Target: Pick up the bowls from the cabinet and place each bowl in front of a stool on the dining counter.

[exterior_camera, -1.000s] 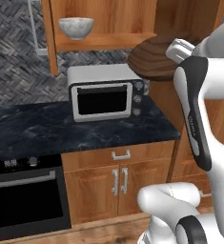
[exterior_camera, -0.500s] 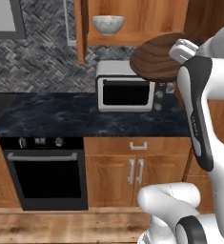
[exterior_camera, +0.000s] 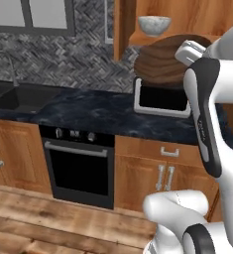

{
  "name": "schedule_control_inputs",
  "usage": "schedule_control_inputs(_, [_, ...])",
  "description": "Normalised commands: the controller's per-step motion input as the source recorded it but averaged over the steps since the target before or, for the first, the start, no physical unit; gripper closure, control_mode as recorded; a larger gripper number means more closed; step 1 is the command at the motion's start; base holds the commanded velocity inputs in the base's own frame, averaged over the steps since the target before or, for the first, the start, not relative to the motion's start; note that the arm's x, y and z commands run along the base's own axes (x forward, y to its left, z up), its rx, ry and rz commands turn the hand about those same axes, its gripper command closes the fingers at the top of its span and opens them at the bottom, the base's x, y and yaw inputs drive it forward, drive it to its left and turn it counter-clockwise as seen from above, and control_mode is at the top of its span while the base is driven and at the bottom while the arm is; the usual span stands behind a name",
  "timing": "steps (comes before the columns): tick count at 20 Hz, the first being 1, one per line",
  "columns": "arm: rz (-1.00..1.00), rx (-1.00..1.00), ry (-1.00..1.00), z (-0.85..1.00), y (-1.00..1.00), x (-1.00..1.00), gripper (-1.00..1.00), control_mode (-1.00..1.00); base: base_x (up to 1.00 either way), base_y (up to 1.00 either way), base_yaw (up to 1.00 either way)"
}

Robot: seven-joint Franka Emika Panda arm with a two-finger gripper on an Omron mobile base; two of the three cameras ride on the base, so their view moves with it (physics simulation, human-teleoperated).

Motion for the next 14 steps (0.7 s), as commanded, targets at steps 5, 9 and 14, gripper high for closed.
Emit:
schedule_control_inputs(5, [0.00, 0.00, 0.00, 0.00, 0.00, 0.00, 1.00, 1.00, -0.40, -0.24, 0.35])
schedule_control_inputs(9, [0.00, 0.00, 0.00, 0.00, 0.00, 0.00, 1.00, 1.00, -0.36, -0.19, 0.33])
schedule_control_inputs(14, [0.00, 0.00, 0.00, 0.00, 0.00, 0.00, 1.00, 1.00, -0.23, -0.06, 0.32])
